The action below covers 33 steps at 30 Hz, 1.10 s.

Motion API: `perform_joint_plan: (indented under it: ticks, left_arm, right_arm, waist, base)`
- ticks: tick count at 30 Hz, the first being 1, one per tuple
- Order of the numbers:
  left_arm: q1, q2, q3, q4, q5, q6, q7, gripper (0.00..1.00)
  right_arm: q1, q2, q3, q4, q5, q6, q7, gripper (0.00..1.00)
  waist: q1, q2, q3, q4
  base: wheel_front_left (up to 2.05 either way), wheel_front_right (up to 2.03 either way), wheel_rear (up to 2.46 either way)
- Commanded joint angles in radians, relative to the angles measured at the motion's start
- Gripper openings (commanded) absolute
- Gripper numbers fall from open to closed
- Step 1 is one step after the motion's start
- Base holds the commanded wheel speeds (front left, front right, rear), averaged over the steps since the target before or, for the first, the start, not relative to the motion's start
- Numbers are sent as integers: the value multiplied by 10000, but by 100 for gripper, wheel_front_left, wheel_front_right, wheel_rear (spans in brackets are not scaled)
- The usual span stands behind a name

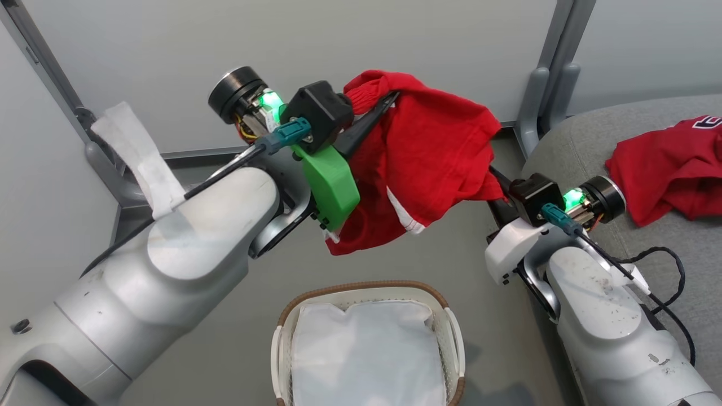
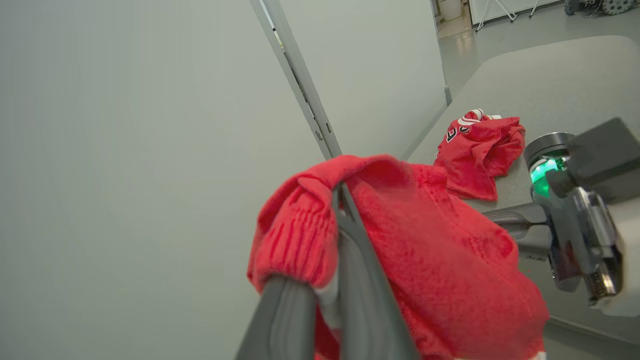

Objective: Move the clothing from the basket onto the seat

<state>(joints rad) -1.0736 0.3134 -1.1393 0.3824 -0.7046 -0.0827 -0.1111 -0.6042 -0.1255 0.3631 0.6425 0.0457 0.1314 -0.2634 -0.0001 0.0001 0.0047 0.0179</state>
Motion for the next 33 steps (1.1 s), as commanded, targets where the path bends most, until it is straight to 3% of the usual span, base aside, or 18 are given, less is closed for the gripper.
perform_joint_plan:
  ticks: [1,6,7,8,9,22,33]
  left_arm:
    - [255,108,26,128,-126,55,-85,0]
    - [701,147,154,558,-349,126,-466,0]
    - [790,138,177,631,-397,145,-587,27]
    - [872,122,202,677,-426,159,-685,45]
    - [990,87,217,733,-468,188,-785,100]
    - [2776,-60,602,1269,-903,425,-1474,100]
    - [3961,-196,1012,1442,-696,364,-1551,100]
  right_arm:
    - [107,-70,-4,-189,114,-14,-20,0]
    - [140,-151,-30,-615,237,-14,-20,0]
    - [137,-165,-47,-692,255,-14,-21,0]
    - [135,-170,-83,-763,266,-14,-20,0]
    - [136,-180,-118,-831,266,-14,-20,0]
    - [185,-382,-805,-1751,122,-14,-19,0]
    - [436,-908,-1882,-2152,-134,-14,-19,0]
  waist:
    - [1,-1,38,-71]
    - [1,-1,88,-170]
    - [1,-1,100,-180]
    - [1,-1,109,-186]
    - [1,-1,118,-191]
    - [1,-1,149,-269]
    - [1,-1,123,-621]
  base:
    - [0,0,0]
    - [0,0,0]
    - [0,0,0]
    - [0,0,0]
    - [0,0,0]
    - [0,0,0]
    - [0,0,0]
